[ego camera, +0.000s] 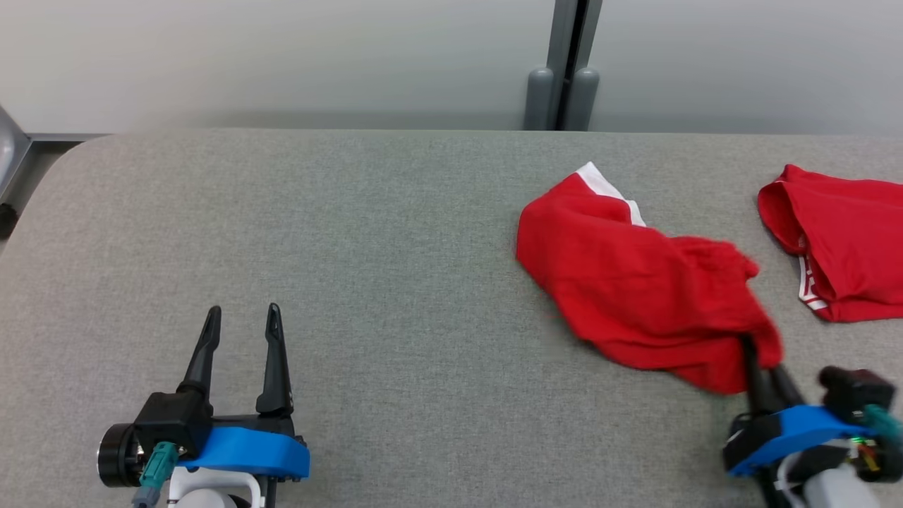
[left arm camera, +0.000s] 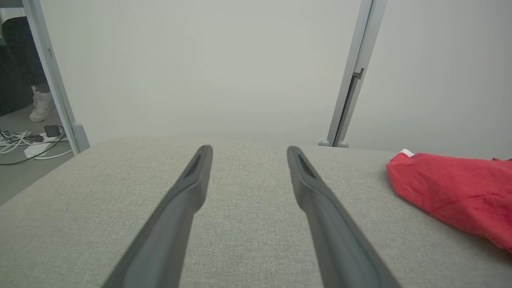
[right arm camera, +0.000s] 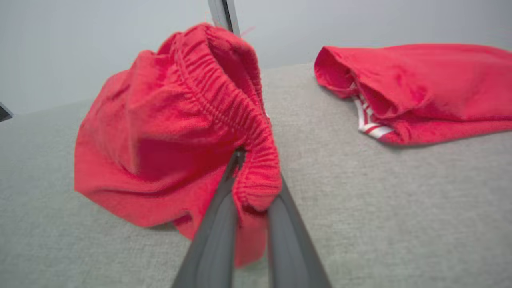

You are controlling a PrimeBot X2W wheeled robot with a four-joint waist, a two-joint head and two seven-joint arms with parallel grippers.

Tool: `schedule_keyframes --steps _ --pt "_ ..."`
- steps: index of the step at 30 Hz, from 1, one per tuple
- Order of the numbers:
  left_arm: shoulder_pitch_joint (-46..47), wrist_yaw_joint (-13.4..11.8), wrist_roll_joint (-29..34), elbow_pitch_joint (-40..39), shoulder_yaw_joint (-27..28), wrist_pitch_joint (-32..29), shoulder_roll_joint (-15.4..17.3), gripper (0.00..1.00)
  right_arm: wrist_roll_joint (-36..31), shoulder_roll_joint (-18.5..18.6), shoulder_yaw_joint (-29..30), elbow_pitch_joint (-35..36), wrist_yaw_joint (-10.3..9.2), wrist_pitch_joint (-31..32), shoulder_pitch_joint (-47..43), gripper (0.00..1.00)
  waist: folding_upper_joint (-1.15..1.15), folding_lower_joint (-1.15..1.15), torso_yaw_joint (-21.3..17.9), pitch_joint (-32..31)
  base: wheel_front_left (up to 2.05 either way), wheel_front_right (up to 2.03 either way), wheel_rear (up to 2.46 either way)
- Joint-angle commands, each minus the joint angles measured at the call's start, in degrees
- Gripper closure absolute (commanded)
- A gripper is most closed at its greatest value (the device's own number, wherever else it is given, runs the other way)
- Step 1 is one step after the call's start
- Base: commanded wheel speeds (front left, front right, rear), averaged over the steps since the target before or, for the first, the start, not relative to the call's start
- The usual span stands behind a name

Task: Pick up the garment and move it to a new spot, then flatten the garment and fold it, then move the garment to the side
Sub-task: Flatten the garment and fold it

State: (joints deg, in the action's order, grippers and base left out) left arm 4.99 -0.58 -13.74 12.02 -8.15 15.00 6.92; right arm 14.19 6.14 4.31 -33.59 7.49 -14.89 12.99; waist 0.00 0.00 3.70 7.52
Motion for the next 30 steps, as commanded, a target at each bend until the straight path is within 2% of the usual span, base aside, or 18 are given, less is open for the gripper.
schedule_keyframes --steps 1,9,14,18,21,30 --pt "0.4 0.2 0.2 0.1 0.0 0.3 -0.2 0.0 -0.2 1.1 1.2 1.3 0.01 -0.3 -0.5 1.0 0.0 0.0 -0.3 -0.3 0.0 0.0 0.0" --pt "0.4 0.9 0.6 0.5 0.4 0.3 -0.7 0.0 -2.0 5.1 10.4 14.0 0.01 3.6 -1.2 1.0 0.0 0.0 -0.3 -1.0 0.0 0.0 0.0" --pt "0.1 1.2 0.9 0.8 0.6 0.3 -1.0 0.0 -4.1 5.2 10.0 23.1 0.01 8.8 0.3 1.0 0.0 0.0 0.4 -1.2 0.0 0.0 0.0" --pt "0.6 1.5 1.1 1.2 0.4 0.3 -1.3 0.0 -4.9 4.3 4.9 26.7 0.01 11.9 2.4 1.0 0.0 0.0 1.5 -1.5 0.0 0.0 0.0" --pt "0.9 1.7 1.2 1.4 0.1 0.3 -1.7 0.0 -5.1 3.5 -1.2 26.4 0.01 13.0 4.2 1.0 0.0 0.0 2.8 -1.6 0.0 0.0 0.0" --pt "1.4 2.0 1.1 2.1 -0.4 0.3 -2.6 0.0 -4.4 -0.5 -24.1 16.1 0.02 11.7 9.6 1.0 0.0 0.0 7.9 -1.2 0.0 0.0 0.0"
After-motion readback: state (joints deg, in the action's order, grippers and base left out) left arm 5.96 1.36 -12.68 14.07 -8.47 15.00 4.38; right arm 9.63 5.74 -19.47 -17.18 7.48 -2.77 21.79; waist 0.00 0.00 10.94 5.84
